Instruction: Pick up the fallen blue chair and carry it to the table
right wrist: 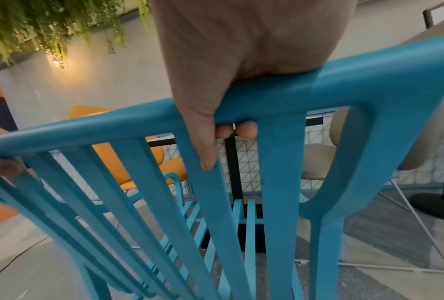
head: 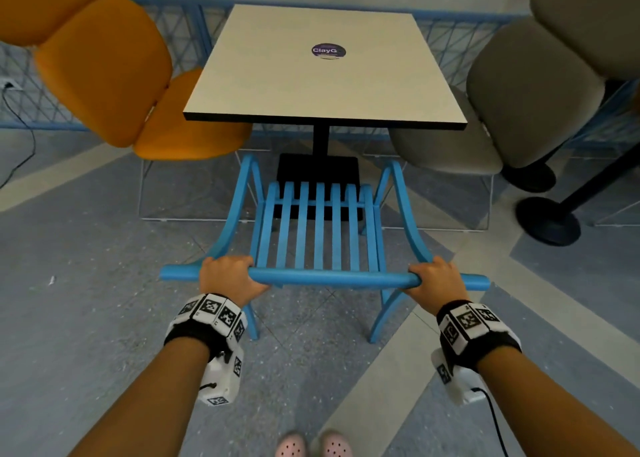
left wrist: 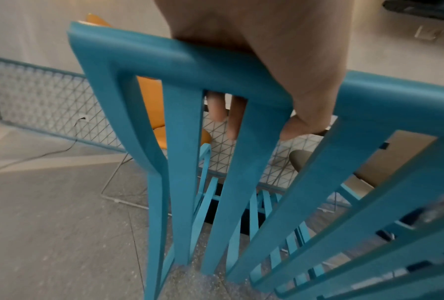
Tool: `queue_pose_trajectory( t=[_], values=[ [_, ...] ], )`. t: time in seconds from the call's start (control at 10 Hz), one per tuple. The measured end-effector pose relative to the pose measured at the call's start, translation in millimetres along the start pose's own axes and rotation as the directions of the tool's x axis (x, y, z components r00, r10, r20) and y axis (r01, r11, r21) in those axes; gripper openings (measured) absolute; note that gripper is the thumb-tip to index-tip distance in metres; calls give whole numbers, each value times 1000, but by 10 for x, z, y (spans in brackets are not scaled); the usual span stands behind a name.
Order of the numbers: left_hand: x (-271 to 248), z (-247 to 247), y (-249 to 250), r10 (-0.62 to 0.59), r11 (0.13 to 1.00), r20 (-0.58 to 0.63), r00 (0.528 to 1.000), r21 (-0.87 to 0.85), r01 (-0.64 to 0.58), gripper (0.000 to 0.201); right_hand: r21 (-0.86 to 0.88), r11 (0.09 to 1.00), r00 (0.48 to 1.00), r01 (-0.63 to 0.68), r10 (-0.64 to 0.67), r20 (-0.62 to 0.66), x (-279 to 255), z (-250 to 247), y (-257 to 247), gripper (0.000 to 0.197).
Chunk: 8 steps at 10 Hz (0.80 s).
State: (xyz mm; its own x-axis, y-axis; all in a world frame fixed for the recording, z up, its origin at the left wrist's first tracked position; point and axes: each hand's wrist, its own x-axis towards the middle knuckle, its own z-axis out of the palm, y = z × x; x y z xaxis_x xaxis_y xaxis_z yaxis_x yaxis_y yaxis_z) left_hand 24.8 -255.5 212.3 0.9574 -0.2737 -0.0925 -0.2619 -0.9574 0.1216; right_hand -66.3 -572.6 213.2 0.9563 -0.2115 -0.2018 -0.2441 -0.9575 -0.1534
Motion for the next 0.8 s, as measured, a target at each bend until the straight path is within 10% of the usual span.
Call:
queue_pose_trajectory(
  t=[0.7,0.8],
  values=[
    [78,-56,-28,-53,999,-16,998,1,53,32,-35,999,999,10,-11,-38,32,-20,-172,22],
    [-202,7,-15,56,992,-66,996,-110,-63,46,13,997,965,72,-67,-255,-224,13,-145,48]
  ],
)
